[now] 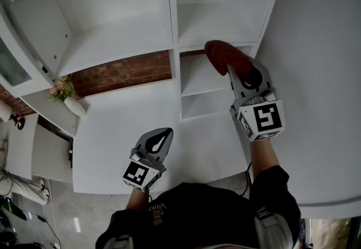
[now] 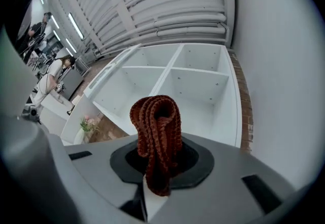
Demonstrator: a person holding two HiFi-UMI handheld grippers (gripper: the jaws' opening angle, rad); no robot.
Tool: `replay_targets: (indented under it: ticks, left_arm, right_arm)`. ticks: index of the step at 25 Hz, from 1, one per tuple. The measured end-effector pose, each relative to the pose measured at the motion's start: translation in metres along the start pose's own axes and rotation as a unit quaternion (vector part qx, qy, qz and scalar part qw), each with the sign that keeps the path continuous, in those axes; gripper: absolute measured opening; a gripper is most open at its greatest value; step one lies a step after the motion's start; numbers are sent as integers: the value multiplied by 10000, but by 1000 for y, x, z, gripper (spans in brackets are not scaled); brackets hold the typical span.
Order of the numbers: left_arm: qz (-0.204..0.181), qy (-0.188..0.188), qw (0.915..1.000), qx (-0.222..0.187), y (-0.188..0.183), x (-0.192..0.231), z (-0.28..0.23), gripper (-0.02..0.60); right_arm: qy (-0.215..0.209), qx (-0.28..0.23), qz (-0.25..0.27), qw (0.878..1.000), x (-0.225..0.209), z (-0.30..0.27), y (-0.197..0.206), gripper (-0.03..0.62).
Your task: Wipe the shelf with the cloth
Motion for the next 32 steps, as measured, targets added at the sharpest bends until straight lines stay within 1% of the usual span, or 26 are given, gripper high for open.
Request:
replay_targets:
  ticks: [3, 6, 8, 14, 17, 20, 23, 27, 32]
  left_arm:
    - [-11, -114, 9998, -144, -1, 0, -2, 5]
    - [-4, -252, 9996, -82, 1, 0, -4, 5]
    - [9, -299, 9995, -38, 1, 0, -7, 5]
    - [17, -288, 9996, -52, 2, -1, -15, 5]
    - [19, -307, 9995, -33, 2, -2, -16, 5]
    - [14, -348, 9994, -10, 4, -3, -15, 5]
    - [36, -433, 9990, -69, 3, -4, -10, 5]
    - [16, -555, 9984, -92, 1, -5, -5, 5]
    - [74, -696, 9975, -79, 2, -1, 3, 5]
  right_arm:
    - [-98, -130, 352, 9992, -8, -29, -14, 66]
    - [-216, -93, 538, 9983, -16, -61, -26, 67]
    - [-347, 79, 547, 9979, -19, -87, -32, 67]
    - [-668, 669, 717, 9929, -18, -154, -42, 69]
    - [-874, 1042, 951, 9861, -12, -184, -44, 71]
    - [-978, 1378, 1209, 9782, -5, -211, -43, 71]
    - [-1087, 1710, 1373, 9696, 3, -235, -37, 71]
    - [-1180, 2110, 1401, 9602, 8, -261, -28, 71]
    - [-1315, 2470, 1418, 9495, 15, -279, -19, 71]
Point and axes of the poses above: the fingertips, and each gripper's own axes: z backward along the fingers, x to its left, y out of its underside, the point moved 10 cm from there along z, backward along the fingers, and after that the axes turned 10 degrees about y, right-handed, at the moved point
